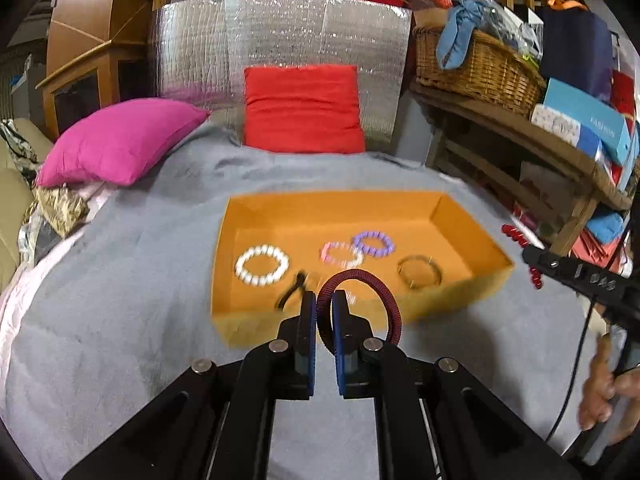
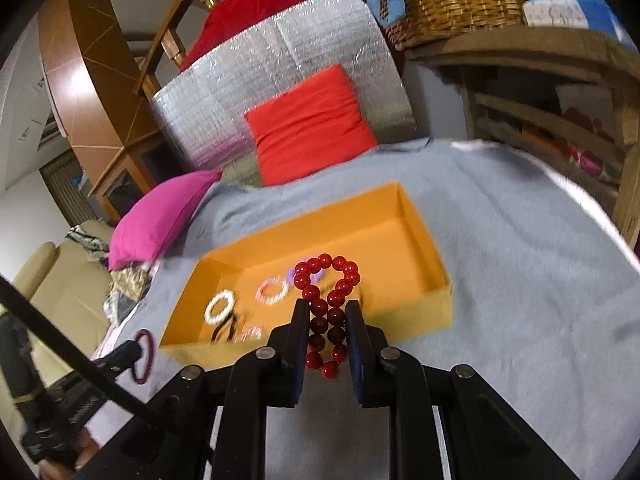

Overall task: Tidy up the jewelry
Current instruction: 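Carry the dark red bangle and red bead bracelet over the orange box with both tools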

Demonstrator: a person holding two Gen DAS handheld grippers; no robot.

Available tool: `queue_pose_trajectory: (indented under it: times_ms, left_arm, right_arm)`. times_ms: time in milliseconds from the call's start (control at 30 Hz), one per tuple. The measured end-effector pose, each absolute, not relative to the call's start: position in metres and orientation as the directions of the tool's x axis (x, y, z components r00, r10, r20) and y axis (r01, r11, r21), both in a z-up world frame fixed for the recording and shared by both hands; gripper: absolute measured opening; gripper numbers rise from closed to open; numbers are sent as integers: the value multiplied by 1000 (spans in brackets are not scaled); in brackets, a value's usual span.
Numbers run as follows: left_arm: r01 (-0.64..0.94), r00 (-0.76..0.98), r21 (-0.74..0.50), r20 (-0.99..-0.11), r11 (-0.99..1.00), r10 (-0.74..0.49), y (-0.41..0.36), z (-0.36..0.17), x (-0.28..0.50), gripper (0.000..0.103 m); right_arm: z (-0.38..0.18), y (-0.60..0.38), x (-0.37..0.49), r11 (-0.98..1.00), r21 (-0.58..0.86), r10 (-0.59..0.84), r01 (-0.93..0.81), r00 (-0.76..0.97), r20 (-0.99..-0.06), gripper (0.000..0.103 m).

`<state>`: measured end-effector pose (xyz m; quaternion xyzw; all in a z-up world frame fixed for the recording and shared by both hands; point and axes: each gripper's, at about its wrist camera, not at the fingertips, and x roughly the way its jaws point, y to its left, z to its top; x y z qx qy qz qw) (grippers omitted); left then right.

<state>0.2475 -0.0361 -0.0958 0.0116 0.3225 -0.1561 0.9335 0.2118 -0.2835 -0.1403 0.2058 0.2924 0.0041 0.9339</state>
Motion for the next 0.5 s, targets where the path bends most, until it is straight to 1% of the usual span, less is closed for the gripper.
queue_pose_trajectory:
  times_ms: [100,200,300,500]
  left_arm:
    - [331,737,-58,-608,942,-296,-54,-82,262,8]
    - [343,738,-65,-598,937,-312,-72,-75,278,8]
    - [338,736,-64,-603,939,-306,-85,-83,290,8]
    - [330,695,-48,-664,943,-277,-101,-109,314,8]
  right_arm:
    - [-136,-294,229,889,444,163,112,829,-535,19]
    - [-134,-299,258,880,456,164,130,818,-552,19]
    - [-134,-304,282,862,487,177,142,816,-551,19]
    - [-148,-312,320,849,494,163,186,797,-581,19]
